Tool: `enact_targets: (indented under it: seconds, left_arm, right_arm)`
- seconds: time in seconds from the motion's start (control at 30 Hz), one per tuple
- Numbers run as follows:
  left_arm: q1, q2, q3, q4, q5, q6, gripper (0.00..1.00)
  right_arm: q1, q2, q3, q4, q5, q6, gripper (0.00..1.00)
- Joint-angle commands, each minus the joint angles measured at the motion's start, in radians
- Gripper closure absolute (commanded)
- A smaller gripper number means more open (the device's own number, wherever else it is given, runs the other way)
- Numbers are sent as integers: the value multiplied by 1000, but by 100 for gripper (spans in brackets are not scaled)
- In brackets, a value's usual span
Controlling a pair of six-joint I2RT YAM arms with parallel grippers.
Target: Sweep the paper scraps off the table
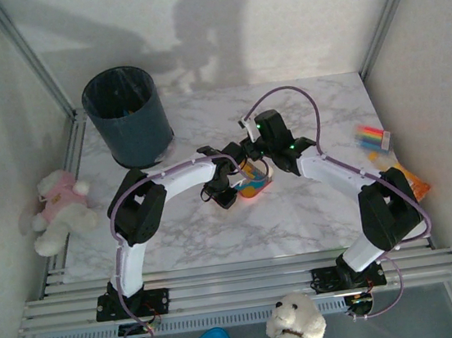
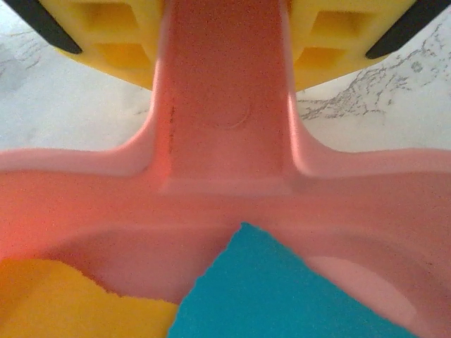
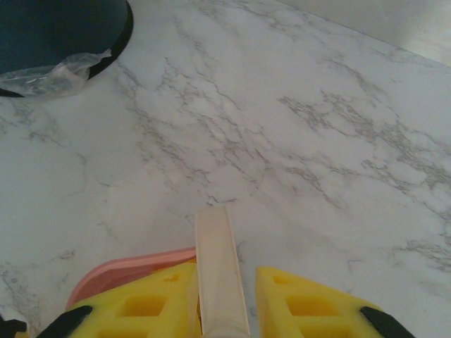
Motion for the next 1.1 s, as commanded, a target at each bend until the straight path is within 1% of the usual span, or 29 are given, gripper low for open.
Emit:
enact_targets:
  seconds: [0.0, 0.13, 0.23, 0.37, 0.47, 0.63, 0.73, 1.07]
  left_arm:
    - [-7, -12, 15, -62, -40, 18, 100]
    - [-7, -24, 15, -44, -50, 15, 100]
    - [-1, -35, 14, -29, -59, 8, 100]
    - [7, -54, 11, -1, -63, -1, 100]
    - [13, -74, 9, 24, -72, -8, 100]
    - [26, -105, 13, 67, -99, -22, 100]
    - [40, -128, 21, 87, -92, -33, 100]
    - [108, -189, 85, 114, -20, -74, 100]
  right_arm:
    - [-4, -45, -14, 1, 91, 39, 100]
    - [-7, -79, -36, 35, 125, 74, 100]
    - [-17, -104, -49, 44, 180, 110, 100]
    - [-46, -145, -86, 59, 266, 156, 100]
    - [-77, -183, -120, 59, 292, 196, 100]
    - [-117, -225, -158, 46, 291, 218, 100]
    - [-132, -246, -178, 33, 300, 230, 100]
    - [-148, -277, -221, 18, 289, 253, 100]
